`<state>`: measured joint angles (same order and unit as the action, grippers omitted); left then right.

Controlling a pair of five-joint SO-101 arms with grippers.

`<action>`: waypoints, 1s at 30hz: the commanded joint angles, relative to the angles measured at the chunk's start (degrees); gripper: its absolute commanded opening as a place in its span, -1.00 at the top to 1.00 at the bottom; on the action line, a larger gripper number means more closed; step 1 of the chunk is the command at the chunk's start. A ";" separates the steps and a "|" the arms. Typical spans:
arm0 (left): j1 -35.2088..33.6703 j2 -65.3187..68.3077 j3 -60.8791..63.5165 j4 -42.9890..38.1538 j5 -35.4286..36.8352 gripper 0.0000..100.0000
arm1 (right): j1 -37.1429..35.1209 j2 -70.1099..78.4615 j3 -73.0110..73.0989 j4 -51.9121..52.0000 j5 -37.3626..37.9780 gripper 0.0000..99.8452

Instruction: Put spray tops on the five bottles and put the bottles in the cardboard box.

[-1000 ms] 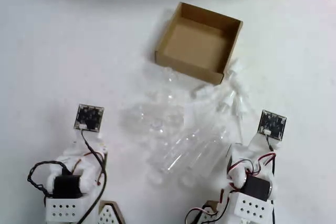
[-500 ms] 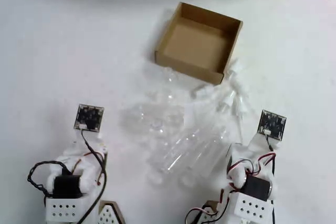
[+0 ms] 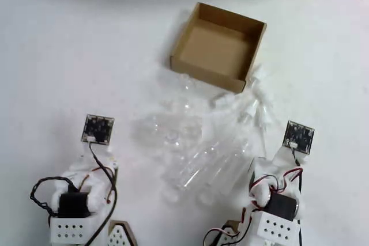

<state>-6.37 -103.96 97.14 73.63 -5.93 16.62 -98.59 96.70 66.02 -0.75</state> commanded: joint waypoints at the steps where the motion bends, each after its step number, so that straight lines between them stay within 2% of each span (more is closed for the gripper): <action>1: 0.57 -0.22 -0.18 0.18 -0.62 0.95 | -0.31 0.31 0.26 0.57 -0.18 0.97; 25: 0.48 -0.22 -0.26 -0.35 -0.70 0.95 | -0.31 0.31 0.26 0.57 -0.26 0.97; 30: 0.57 -0.22 -1.41 -8.18 -0.35 0.95 | -0.31 0.31 0.26 0.57 -0.35 0.97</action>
<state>-6.20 -103.96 97.14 72.04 -5.93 16.62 -98.59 96.70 66.02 -0.75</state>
